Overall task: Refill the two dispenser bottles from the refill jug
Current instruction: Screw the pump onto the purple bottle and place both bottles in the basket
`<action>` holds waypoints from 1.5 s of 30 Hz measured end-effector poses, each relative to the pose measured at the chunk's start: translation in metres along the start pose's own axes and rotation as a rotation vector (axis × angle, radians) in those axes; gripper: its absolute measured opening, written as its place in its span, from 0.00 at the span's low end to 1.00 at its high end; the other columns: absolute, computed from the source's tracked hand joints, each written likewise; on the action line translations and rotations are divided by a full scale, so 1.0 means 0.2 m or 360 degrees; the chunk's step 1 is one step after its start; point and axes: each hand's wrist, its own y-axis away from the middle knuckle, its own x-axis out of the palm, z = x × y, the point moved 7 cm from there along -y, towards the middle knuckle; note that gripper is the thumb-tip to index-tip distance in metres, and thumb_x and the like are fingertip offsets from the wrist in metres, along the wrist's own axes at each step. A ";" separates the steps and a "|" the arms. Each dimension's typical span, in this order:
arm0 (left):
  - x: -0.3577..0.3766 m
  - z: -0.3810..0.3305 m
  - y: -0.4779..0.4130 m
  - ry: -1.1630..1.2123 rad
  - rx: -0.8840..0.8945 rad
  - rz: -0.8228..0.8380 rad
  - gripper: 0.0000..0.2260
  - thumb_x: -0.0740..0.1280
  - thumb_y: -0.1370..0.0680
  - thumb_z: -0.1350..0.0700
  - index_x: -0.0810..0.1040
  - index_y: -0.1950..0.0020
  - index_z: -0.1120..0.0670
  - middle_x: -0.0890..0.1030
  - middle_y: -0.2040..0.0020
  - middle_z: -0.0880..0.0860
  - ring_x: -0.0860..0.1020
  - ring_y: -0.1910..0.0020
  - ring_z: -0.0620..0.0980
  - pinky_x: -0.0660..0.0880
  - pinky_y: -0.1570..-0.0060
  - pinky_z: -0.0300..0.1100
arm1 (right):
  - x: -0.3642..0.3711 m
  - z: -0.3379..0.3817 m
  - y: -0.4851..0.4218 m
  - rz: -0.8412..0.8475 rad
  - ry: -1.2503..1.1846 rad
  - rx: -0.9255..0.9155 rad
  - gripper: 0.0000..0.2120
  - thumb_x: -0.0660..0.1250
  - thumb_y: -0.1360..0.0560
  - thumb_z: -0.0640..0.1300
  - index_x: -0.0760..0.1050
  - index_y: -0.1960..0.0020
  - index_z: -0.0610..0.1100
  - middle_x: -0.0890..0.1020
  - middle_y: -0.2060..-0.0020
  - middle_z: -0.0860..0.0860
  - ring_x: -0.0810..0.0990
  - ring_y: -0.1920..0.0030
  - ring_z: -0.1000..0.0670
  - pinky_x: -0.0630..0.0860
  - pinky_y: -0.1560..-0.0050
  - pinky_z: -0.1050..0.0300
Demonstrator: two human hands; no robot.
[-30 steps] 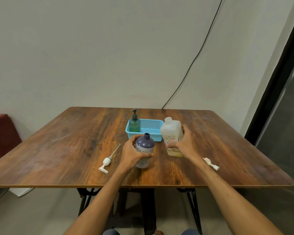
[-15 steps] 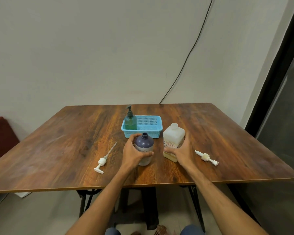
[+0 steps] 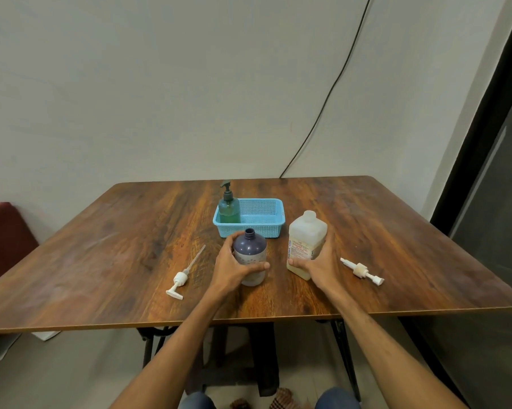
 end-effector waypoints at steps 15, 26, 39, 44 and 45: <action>-0.44 -0.05 0.14 -0.0665 0.0195 -0.0179 0.20 0.76 0.28 0.60 0.78 0.38 0.50 0.80 0.43 0.47 0.78 0.48 0.41 0.75 0.50 0.34 | 0.14 0.44 0.41 -0.0451 0.0119 -0.0708 0.22 0.76 0.27 0.48 0.70 0.39 0.47 0.74 0.45 0.53 0.74 0.43 0.54 0.78 0.47 0.52; -0.70 0.14 0.12 -0.1215 0.0388 0.0338 0.24 0.67 0.28 0.71 0.80 0.37 0.50 0.79 0.35 0.49 0.76 0.35 0.47 0.77 0.39 0.47 | 0.48 0.22 0.34 0.0135 0.0031 -0.0142 0.46 0.80 0.34 0.48 0.57 0.25 0.52 0.67 0.29 0.54 0.66 0.29 0.54 0.67 0.31 0.54; -0.65 0.22 0.05 -0.1528 0.0699 0.0735 0.16 0.67 0.22 0.62 0.80 0.37 0.48 0.78 0.34 0.48 0.75 0.33 0.45 0.74 0.34 0.48 | 0.55 0.16 0.26 0.0171 -0.0035 -0.0065 0.43 0.81 0.34 0.42 0.62 0.26 0.48 0.72 0.30 0.53 0.70 0.31 0.53 0.67 0.34 0.59; -0.63 0.13 0.05 -0.1362 0.0856 0.0549 0.14 0.68 0.22 0.61 0.81 0.37 0.52 0.81 0.38 0.50 0.78 0.38 0.47 0.75 0.38 0.46 | 0.55 0.14 0.24 0.0170 -0.0017 -0.0041 0.41 0.81 0.35 0.44 0.64 0.27 0.49 0.74 0.31 0.53 0.72 0.32 0.52 0.71 0.33 0.55; -0.63 0.11 0.05 -0.1322 0.0875 0.0495 0.14 0.69 0.22 0.60 0.81 0.37 0.53 0.82 0.39 0.50 0.79 0.40 0.47 0.77 0.40 0.46 | 0.55 0.14 0.24 0.0177 0.0002 -0.0034 0.41 0.82 0.35 0.45 0.64 0.28 0.50 0.74 0.32 0.54 0.72 0.33 0.53 0.71 0.33 0.54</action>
